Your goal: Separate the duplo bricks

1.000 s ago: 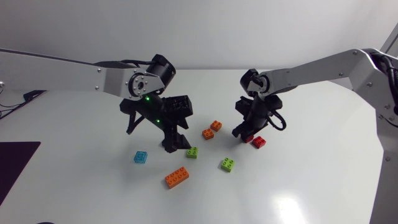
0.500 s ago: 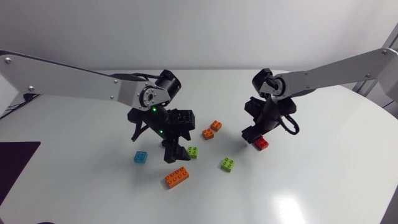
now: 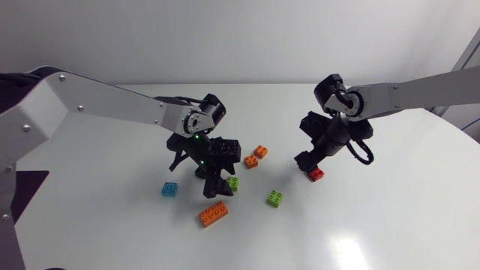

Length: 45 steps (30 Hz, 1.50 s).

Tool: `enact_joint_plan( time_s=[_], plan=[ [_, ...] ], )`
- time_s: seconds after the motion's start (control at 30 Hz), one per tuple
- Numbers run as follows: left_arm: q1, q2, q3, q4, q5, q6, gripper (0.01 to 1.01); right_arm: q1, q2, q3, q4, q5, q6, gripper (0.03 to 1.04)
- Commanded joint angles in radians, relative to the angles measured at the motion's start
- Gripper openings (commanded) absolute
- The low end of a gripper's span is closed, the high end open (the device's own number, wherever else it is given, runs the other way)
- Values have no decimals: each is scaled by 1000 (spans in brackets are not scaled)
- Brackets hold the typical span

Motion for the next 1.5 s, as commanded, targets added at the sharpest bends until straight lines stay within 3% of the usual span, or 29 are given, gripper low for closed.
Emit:
enact_joint_plan(
  time_s=[0.0,0.43,0.67,1.07,1.33,1.4,1.47],
  plan=[
    [-11,46,43,-15,8,33,739,-12,-32,-38,9,-9,-26,993],
    [-23,87,75,-49,-4,53,284,-38,-98,-85,22,-37,-56,993],
    [-47,94,86,-49,-22,56,270,-42,-122,-114,36,-49,-73,993],
    [-173,120,177,-50,-21,10,270,-43,-177,-156,51,-67,-87,993],
    [-193,156,235,-64,-18,-11,274,-43,-200,-182,52,-81,-96,993],
    [-190,158,239,-70,-18,-14,285,-43,-202,-185,54,-83,-98,993],
    [-192,158,238,-81,-18,-13,379,-43,-202,-186,57,-83,-98,993]
  ],
)
